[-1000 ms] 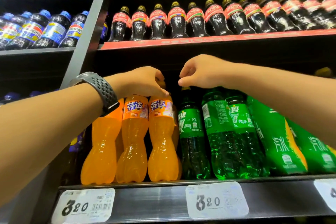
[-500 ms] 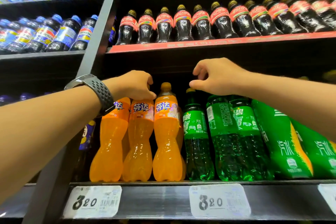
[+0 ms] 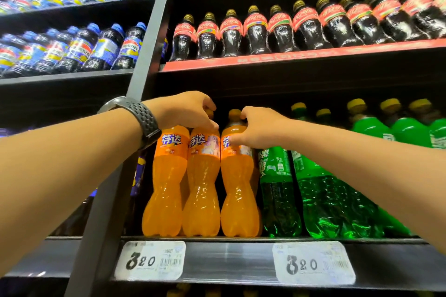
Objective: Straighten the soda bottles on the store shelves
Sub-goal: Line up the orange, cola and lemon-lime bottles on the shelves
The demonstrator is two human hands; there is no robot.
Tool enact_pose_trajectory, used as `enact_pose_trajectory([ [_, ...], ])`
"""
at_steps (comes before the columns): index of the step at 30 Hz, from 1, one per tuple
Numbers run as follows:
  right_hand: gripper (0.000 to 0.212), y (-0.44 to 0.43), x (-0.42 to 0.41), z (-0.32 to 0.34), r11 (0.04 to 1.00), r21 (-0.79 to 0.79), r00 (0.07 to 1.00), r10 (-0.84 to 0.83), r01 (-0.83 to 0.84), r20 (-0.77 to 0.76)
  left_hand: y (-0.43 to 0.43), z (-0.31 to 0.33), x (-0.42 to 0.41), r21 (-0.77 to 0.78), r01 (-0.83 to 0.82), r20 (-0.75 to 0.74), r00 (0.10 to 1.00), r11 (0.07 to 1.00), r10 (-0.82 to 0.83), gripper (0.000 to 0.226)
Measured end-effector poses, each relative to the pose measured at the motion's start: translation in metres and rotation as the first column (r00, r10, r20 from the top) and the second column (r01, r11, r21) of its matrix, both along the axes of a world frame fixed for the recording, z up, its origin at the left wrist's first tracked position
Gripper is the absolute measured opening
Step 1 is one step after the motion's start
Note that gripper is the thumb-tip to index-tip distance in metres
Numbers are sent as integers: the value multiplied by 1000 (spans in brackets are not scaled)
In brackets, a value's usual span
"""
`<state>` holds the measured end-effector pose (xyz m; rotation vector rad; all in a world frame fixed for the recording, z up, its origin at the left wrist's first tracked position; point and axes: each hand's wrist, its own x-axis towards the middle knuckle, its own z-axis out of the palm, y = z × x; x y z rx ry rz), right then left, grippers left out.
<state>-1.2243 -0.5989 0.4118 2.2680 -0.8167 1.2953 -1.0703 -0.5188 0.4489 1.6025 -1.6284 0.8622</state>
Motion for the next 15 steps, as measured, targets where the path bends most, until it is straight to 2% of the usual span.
enact_pose_trajectory([
  [4, 80, -1, 0, 0, 1000, -9, 1000, -9, 10, 28, -5, -3, 1, -28, 4, 4, 1000, 1000, -4, 64],
  [9, 75, -1, 2, -2, 1000, 14, 999, -7, 6, 49, -5, -4, -1, -63, -49, 52, 997, 997, 52, 66],
  [12, 57, 1, -2, 4, 999, 32, 996, 1, -4, 90, -1, 0, -2, -69, -93, 69, 993, 993, 98, 65],
  [15, 42, 2, -8, 9, 998, 39, 987, 33, -40, 160, 9, 5, 2, -159, -200, 149, 963, 967, 223, 48],
])
